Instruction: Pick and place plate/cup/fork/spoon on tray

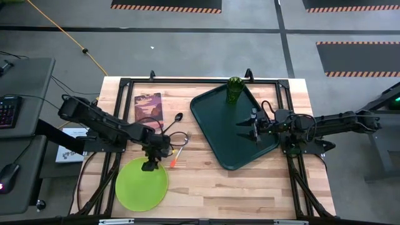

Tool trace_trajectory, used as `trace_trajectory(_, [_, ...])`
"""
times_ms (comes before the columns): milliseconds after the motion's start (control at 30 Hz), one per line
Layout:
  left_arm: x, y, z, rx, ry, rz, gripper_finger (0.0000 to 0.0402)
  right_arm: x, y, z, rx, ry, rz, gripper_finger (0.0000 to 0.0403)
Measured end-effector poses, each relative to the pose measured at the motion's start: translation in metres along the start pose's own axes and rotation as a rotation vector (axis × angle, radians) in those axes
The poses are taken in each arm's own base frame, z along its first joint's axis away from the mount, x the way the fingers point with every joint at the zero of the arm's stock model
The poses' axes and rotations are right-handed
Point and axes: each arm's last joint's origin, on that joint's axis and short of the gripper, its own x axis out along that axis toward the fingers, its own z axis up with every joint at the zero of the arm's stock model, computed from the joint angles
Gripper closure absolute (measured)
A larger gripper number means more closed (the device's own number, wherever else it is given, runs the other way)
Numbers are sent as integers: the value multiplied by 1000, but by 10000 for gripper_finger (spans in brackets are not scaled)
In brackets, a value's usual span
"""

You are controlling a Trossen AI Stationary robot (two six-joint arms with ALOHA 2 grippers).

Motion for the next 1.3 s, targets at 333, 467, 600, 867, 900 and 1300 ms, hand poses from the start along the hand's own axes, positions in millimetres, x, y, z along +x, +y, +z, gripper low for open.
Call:
trace_trajectory(333, [2,-2,-1,30,2,-12,244,0,-1,-1,-7,4,-18,162])
trace_trajectory(467, [4,-3,-3,42,26,-63,330,0,-1,-1,-22,7,-20,162])
trace_trajectory(600, [2,-3,-2,51,23,-115,390,0,-1,-1,-25,7,-20,162])
trace_trajectory(867, [-34,-9,25,5,-93,-137,398,0,-1,-1,-25,8,-20,162])
trace_trajectory(900, [-44,-12,29,2,-116,-134,399,0,-1,-1,-25,8,-20,162])
trace_trajectory(1300, [-137,-30,94,-51,-802,311,400,0,-1,0,1,2,-17,162])
